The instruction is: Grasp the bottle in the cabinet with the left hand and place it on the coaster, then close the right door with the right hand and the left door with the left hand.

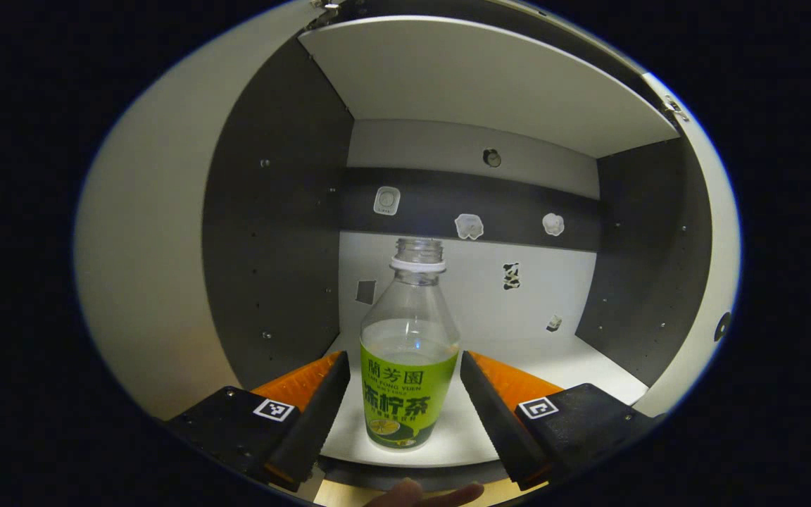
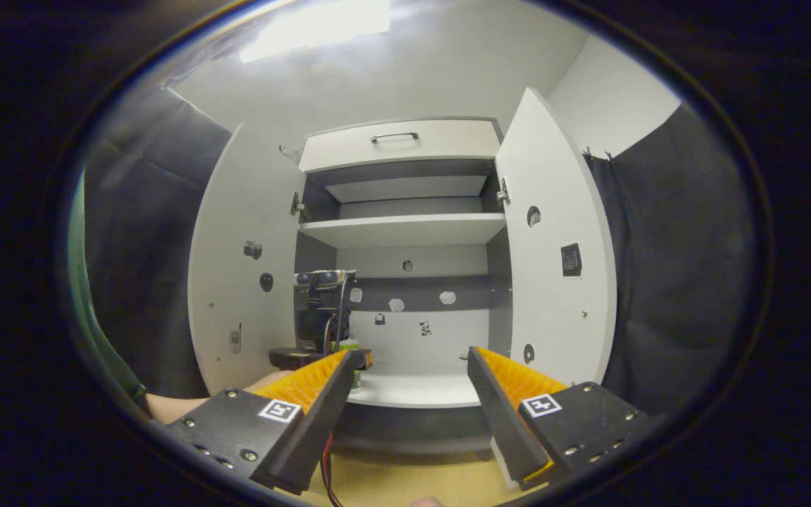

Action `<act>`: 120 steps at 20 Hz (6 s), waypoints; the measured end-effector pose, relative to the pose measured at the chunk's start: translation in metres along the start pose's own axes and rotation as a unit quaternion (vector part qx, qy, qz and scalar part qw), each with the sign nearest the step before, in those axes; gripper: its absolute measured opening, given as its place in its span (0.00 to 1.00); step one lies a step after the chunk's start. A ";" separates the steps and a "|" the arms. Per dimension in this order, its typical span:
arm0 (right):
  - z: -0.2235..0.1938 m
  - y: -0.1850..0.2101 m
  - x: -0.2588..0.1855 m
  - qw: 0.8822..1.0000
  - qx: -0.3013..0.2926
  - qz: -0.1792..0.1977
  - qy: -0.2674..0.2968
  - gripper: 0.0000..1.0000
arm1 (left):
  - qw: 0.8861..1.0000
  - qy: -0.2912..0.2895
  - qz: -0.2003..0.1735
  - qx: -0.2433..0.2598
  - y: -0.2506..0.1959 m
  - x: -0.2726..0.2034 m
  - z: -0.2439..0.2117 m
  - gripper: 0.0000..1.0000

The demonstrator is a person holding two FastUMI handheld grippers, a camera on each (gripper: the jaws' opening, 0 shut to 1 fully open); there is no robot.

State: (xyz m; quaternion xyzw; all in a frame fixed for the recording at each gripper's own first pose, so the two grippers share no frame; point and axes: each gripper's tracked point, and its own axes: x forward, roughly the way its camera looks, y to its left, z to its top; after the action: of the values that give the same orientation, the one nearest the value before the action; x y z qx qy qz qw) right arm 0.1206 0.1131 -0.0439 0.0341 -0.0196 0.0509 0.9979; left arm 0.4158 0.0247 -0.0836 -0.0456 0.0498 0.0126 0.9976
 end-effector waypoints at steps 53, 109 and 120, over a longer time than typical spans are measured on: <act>-0.021 -0.065 -0.020 0.999 0.030 -0.030 0.032 0.98 | 0.985 0.086 -0.142 0.050 -0.019 -0.333 -0.333 0.81; -0.024 -0.333 0.078 0.988 0.002 -0.138 0.072 0.98 | 0.973 -0.123 -0.188 0.060 -0.004 -0.316 0.077 0.97; -0.019 -0.238 0.092 0.992 -0.028 -0.094 0.076 0.67 | 0.974 -0.116 -0.185 0.055 0.022 -0.341 0.060 0.98</act>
State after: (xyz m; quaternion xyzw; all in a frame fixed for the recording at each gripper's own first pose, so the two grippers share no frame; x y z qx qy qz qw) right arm 0.2369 -0.1126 -0.0749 0.0037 0.0577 -0.0414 0.9975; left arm 0.0816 0.0446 0.0078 0.0022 -0.0752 -0.1698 0.9826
